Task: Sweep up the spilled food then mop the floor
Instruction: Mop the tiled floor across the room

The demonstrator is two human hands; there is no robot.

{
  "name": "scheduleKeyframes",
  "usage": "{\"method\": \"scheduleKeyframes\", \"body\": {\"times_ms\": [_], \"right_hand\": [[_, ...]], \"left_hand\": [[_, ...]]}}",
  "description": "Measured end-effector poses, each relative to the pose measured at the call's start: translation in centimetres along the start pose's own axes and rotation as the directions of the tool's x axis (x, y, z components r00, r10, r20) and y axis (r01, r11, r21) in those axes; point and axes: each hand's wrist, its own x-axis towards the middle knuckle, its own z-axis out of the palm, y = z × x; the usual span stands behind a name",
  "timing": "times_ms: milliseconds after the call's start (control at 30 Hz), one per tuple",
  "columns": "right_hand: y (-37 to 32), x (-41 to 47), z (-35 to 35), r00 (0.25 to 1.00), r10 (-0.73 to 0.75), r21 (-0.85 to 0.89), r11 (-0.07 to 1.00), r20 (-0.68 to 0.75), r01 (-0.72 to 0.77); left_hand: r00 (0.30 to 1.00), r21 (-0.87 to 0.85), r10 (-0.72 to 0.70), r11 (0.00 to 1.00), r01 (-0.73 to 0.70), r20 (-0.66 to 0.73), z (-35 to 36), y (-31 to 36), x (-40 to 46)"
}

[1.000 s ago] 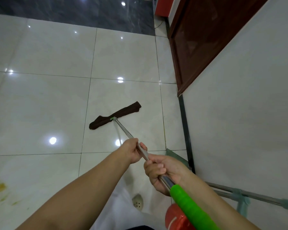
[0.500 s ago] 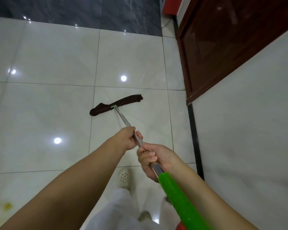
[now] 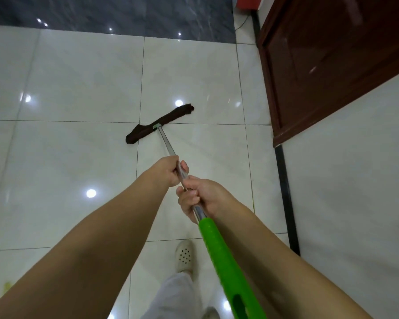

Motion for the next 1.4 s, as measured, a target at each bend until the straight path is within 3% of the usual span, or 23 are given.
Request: {"method": "scheduleKeyframes", "body": {"times_ms": [233, 667, 967, 1400], "right_hand": [[1.0, 2.1, 0.8, 1.000, -0.011, -0.071, 0.997, -0.014, 0.010], [8.9, -2.9, -2.0, 0.995, 0.093, 0.128, 0.987, 0.036, -0.097], [20.9, -8.7, -8.3, 0.995, 0.069, 0.243, 0.967, 0.065, -0.083], [39.9, -18.5, -18.1, 0.998, -0.018, 0.405, 0.914, -0.052, 0.038]], "left_hand": [[1.000, 0.039, 0.009, 0.999, -0.009, -0.009, -1.8, 1.3, 0.9], [0.999, 0.030, -0.025, 0.999, 0.024, 0.035, -7.8, -5.9, -3.8], [0.998, 0.073, -0.046, 0.996, 0.043, 0.040, -13.3, -17.8, -11.0], [0.985, 0.224, -0.110, 0.971, 0.079, 0.130, -22.2, -37.5, -18.8]]}}
